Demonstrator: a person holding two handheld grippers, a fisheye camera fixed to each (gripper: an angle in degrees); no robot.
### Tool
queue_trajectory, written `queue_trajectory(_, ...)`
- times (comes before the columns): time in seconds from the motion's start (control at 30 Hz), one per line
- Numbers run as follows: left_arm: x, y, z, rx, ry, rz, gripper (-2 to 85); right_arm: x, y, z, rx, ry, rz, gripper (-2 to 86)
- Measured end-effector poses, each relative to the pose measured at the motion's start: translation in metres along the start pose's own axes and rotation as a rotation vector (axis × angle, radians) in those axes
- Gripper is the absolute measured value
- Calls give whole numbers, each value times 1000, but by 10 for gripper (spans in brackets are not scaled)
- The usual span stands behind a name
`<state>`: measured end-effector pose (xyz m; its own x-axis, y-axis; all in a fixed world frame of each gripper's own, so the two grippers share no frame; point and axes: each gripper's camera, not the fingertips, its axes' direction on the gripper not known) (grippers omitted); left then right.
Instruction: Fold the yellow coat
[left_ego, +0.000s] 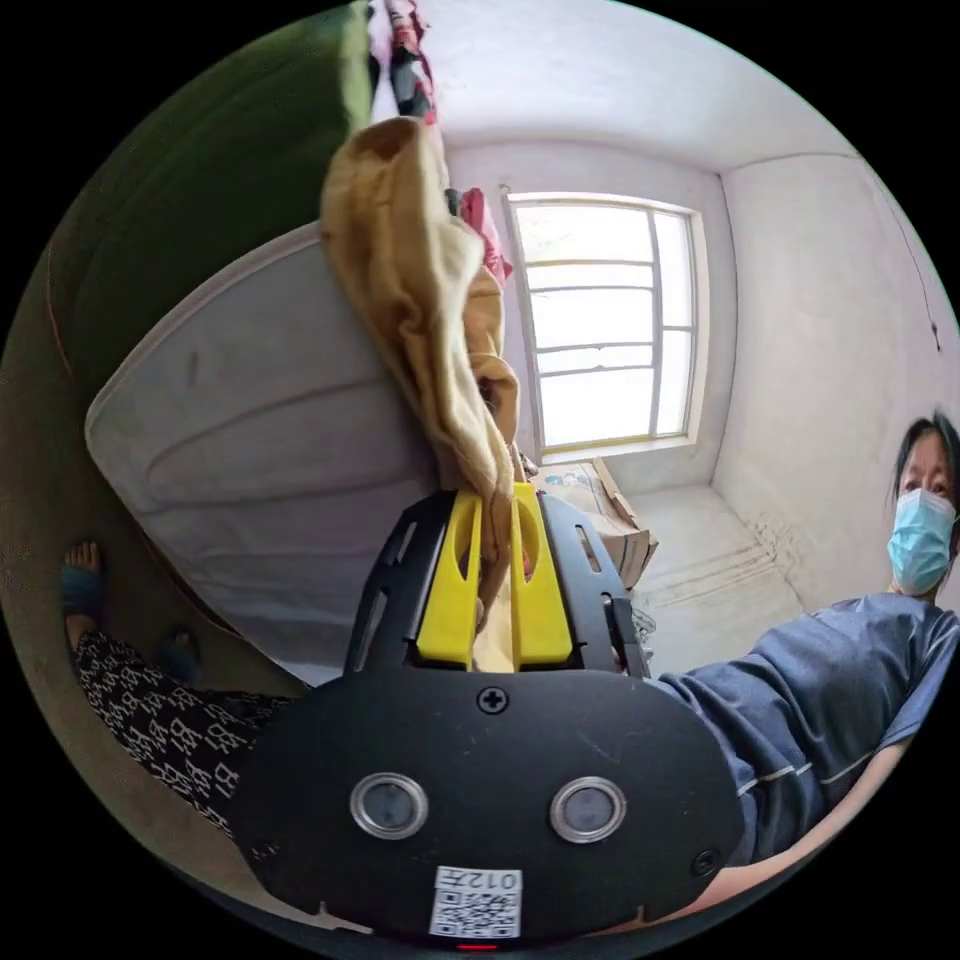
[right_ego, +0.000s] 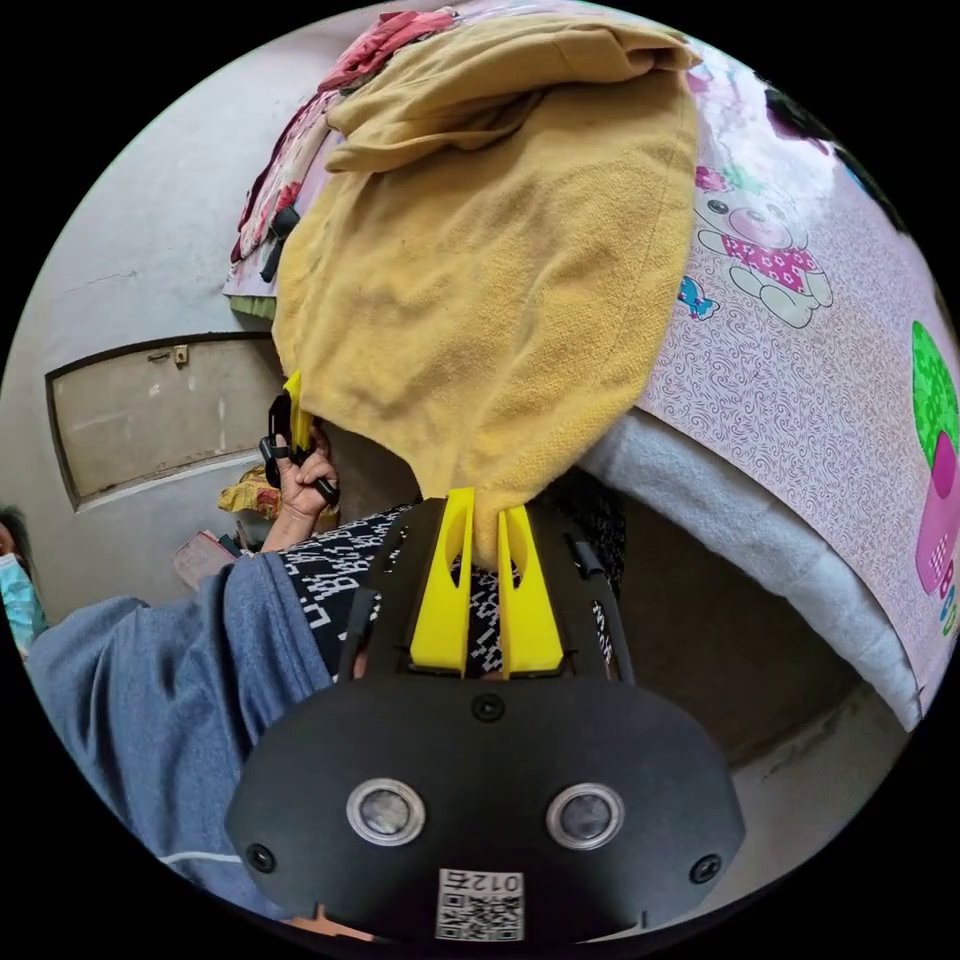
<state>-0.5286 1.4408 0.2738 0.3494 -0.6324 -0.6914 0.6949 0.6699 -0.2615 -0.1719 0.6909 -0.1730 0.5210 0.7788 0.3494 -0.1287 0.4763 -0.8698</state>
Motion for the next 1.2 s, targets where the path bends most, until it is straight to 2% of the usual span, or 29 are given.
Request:
queue_trajectory(0.17, 86, -69, 36, -68, -76, 164, 59, 35, 16, -66, 167, -259, -14, 4)
queue_trajectory(0.3, 130, -125, 68, -108, -112, 212, 56, 66, 21, -117, 345, -487, -9, 4)
queue_trajectory(0.37, 159, -167, 100, -147, -134, 236, 56, 90, 19, -146, 466, -636, 0, 4)
queue_trajectory(0.57, 223, -286, 225, -354, -204, 277, 57, 139, -20, -195, 668, -805, 46, 4)
queue_trajectory(0.77, 260, -392, 392, -660, -315, 333, 62, 199, -77, -224, 868, -825, 158, 3)
queue_trajectory(0.97, 265, -453, 542, -873, -416, 363, 71, 269, -139, -239, 1001, -754, 311, 5)
queue_trajectory(1.2, 228, -502, 667, -949, -582, 292, 84, 371, -263, -231, 946, -774, 484, 14)
